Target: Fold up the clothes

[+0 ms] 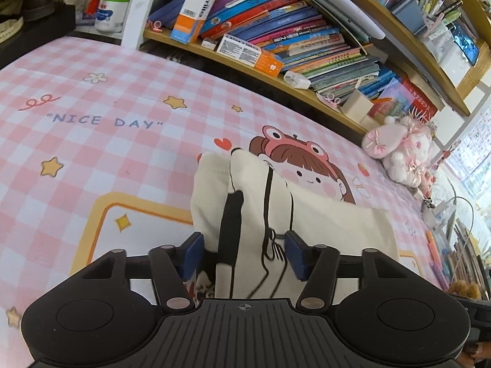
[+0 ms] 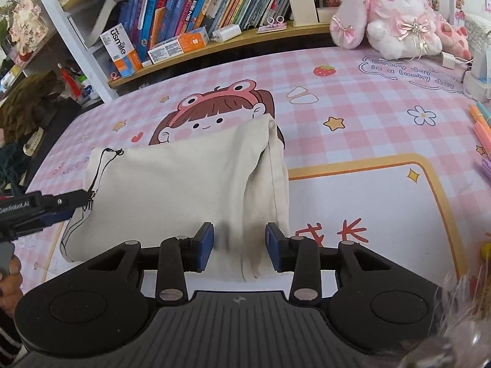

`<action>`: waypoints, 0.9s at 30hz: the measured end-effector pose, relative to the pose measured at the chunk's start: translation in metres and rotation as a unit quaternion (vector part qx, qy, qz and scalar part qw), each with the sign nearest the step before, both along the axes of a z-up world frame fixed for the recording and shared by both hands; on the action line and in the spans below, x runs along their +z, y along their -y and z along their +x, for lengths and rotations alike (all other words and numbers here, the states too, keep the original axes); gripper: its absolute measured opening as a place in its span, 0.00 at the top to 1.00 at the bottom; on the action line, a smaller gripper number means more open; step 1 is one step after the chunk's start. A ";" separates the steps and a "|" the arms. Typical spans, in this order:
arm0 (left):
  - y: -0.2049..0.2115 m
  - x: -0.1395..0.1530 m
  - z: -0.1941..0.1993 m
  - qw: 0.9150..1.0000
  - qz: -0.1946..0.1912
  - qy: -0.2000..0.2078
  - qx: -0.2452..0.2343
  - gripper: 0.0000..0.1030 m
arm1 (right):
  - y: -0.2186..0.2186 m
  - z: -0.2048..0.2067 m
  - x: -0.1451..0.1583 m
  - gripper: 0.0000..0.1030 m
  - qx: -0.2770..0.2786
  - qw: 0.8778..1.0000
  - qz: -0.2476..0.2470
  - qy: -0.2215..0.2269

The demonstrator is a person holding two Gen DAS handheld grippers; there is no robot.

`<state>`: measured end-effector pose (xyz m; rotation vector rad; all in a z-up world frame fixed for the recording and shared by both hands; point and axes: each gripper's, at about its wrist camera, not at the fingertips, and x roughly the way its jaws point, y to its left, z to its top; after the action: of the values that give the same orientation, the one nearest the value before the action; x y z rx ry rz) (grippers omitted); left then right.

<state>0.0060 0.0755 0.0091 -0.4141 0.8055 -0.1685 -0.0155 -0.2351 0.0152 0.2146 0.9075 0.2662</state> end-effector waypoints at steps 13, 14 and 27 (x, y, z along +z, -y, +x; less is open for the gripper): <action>-0.019 -0.002 0.002 1.000 -0.023 -0.002 -0.010 0.92 | -0.005 0.003 -0.002 0.66 -0.009 1.000 -0.007 -0.006; -0.023 -0.008 0.005 0.999 -0.034 -0.012 -0.004 0.91 | -0.005 0.003 -0.002 0.66 -0.009 1.000 -0.007 -0.006; -0.035 -0.008 0.028 0.998 -0.064 -0.006 -0.010 0.83 | -0.007 0.007 -0.002 0.65 -0.009 1.000 -0.011 -0.010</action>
<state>0.0341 0.1103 0.0006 -0.5276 0.8132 -0.2381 -0.0089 -0.2280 0.0128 0.2054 0.9279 0.2365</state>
